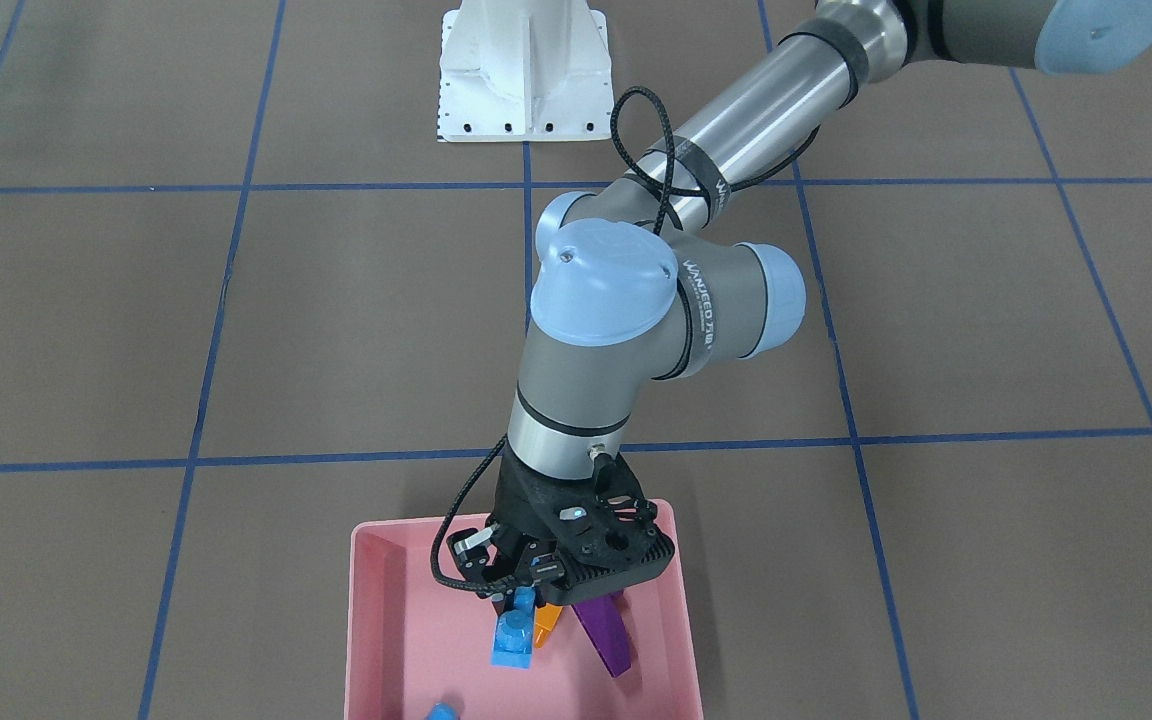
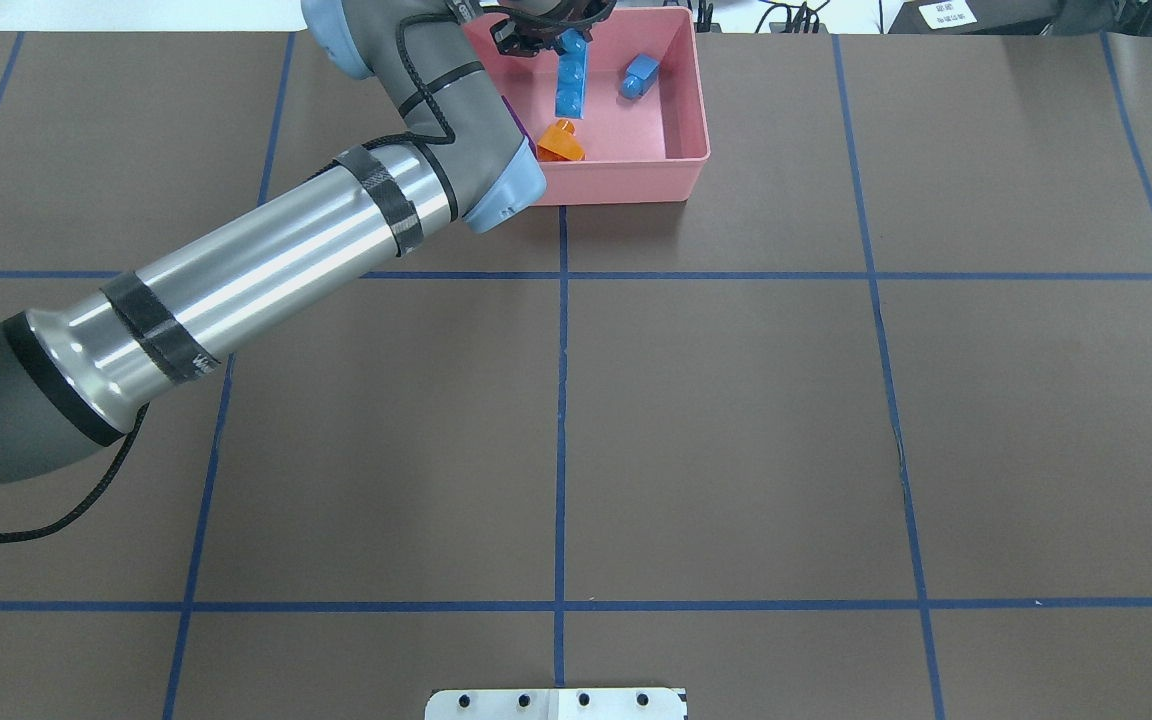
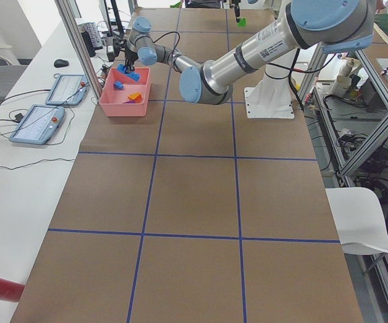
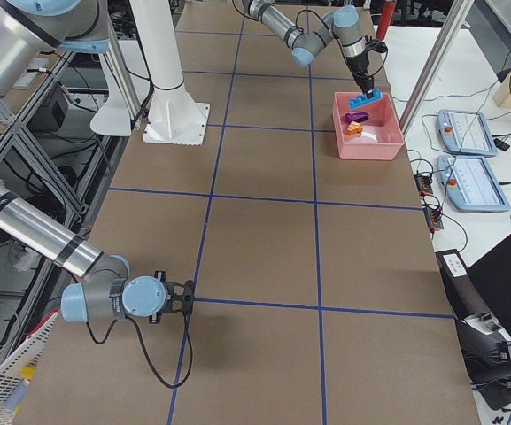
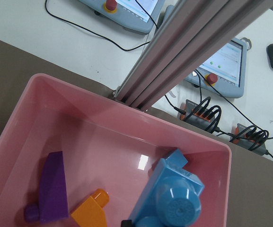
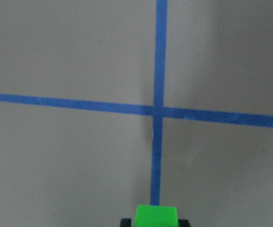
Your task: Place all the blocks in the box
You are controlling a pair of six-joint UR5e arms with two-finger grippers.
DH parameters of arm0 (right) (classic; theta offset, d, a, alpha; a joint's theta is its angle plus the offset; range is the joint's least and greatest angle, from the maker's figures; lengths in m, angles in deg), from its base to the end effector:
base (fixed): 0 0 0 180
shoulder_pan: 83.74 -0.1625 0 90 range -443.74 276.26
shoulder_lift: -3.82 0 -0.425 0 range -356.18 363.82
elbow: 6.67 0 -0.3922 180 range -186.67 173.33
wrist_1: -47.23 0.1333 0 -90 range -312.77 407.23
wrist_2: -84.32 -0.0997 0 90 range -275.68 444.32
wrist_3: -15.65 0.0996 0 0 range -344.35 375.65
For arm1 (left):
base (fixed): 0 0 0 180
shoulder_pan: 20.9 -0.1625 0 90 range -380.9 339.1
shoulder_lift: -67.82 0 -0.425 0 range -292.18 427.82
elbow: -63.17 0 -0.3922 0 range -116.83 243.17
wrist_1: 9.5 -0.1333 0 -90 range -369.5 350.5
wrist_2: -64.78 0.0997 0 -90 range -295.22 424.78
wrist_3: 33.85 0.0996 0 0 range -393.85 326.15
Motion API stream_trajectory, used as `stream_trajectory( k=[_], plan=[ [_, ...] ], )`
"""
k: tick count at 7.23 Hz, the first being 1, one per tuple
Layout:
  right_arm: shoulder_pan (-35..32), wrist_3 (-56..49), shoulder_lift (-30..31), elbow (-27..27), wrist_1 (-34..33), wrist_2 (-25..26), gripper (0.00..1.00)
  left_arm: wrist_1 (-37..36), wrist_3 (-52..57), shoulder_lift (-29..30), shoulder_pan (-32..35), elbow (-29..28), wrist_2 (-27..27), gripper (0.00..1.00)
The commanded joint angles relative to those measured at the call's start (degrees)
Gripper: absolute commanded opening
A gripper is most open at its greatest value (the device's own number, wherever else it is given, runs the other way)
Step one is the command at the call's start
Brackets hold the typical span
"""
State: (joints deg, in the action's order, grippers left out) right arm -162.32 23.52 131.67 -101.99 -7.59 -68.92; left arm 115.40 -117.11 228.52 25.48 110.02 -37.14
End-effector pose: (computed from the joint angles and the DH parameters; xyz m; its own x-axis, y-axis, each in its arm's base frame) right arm 0.0095 -0.1769 0.7492 0.4562 0.0057 0.8899 0.1366 0.9877 -0.0763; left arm 0.5264 -0.7158 0.0782 0.3852 -0.2377 -0.8917 0.5405 0.8413 0.0092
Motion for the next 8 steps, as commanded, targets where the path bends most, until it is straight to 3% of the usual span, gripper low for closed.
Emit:
stream_trajectory(
  k=[1, 3, 4, 6, 7, 8],
  plan=[
    [-3.2, 0.0, -4.7, -11.5, -17.7, 0.0, 0.0, 1.0, 0.4, -0.2, -1.7, -0.1, 2.2, 1.0],
    [-7.3, 0.0, -19.7, -16.1, -37.7, 0.1, 0.0, -1.4, 0.7, -0.4, -1.1, 3.2, 1.7, 1.0],
    [-8.2, 0.0, -29.5, -15.9, -47.3, 0.1, 0.0, -6.5, 1.2, -0.6, -0.9, 5.9, 1.6, 1.0],
    [-7.8, 1.0, -51.0, -15.2, -66.6, 2.1, 0.0, -27.6, 13.8, -5.3, 0.6, 20.3, -1.8, 1.0],
    [-5.8, 6.2, -60.4, -12.4, -68.6, 4.7, 0.0, -34.4, 20.7, -9.6, 2.6, 27.1, -2.0, 1.0],
    [-2.8, 11.0, -65.8, -9.9, -68.7, 5.6, 0.0, -39.5, 29.6, -15.6, 4.4, 34.2, -2.0, 1.0]
  ],
)
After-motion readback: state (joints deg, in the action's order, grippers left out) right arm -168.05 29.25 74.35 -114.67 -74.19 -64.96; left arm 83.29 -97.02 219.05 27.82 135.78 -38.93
